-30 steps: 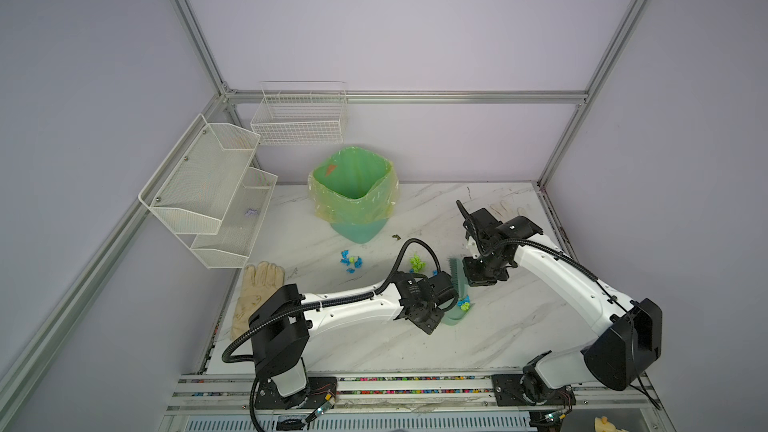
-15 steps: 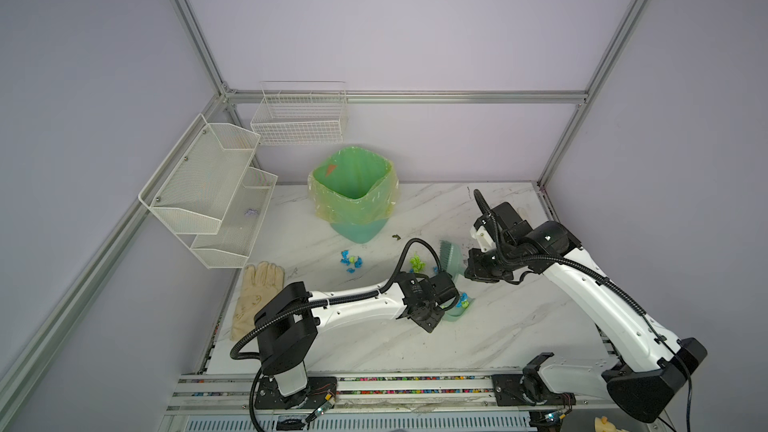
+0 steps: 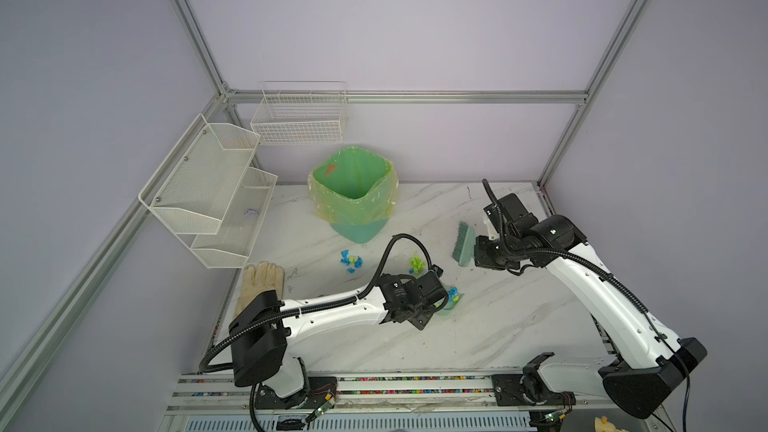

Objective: Sweep away the paper scraps from the table
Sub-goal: 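Sweep scraps toward the dustpan with the right gripper while the left slides it closer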

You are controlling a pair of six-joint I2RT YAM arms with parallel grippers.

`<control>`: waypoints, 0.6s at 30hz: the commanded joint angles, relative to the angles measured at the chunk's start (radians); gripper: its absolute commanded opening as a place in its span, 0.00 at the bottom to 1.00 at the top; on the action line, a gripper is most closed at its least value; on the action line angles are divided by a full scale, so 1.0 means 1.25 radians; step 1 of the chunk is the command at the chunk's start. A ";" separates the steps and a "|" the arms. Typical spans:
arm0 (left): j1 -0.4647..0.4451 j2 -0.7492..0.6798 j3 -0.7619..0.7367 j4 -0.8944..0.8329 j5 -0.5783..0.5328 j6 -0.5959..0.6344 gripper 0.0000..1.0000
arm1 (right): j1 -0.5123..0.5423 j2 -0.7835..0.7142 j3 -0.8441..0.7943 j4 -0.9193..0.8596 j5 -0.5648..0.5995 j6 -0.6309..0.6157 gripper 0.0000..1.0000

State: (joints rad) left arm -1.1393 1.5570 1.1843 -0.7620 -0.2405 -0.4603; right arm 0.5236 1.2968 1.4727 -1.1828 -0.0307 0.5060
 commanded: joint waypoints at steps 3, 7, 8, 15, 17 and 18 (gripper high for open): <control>0.001 -0.080 -0.043 0.046 -0.053 -0.012 0.00 | -0.042 -0.004 -0.020 0.094 0.020 -0.017 0.00; 0.001 -0.137 -0.095 0.081 -0.077 -0.007 0.00 | -0.066 -0.011 -0.035 0.112 0.023 -0.033 0.00; 0.002 -0.146 -0.107 0.090 -0.078 -0.007 0.00 | -0.071 -0.013 -0.039 0.113 0.020 -0.036 0.00; 0.000 -0.150 -0.132 0.134 -0.056 0.000 0.00 | -0.096 -0.021 -0.059 0.119 0.008 -0.053 0.00; 0.000 -0.134 -0.132 0.138 -0.038 -0.010 0.00 | -0.102 -0.022 -0.061 0.119 0.009 -0.057 0.00; 0.000 -0.126 -0.136 0.143 -0.029 -0.015 0.00 | -0.103 -0.022 -0.062 0.120 0.008 -0.060 0.00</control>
State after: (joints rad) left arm -1.1393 1.3880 1.0489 -0.6445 -0.2970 -0.4618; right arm 0.4038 1.2938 1.3998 -1.0546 -0.0231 0.4511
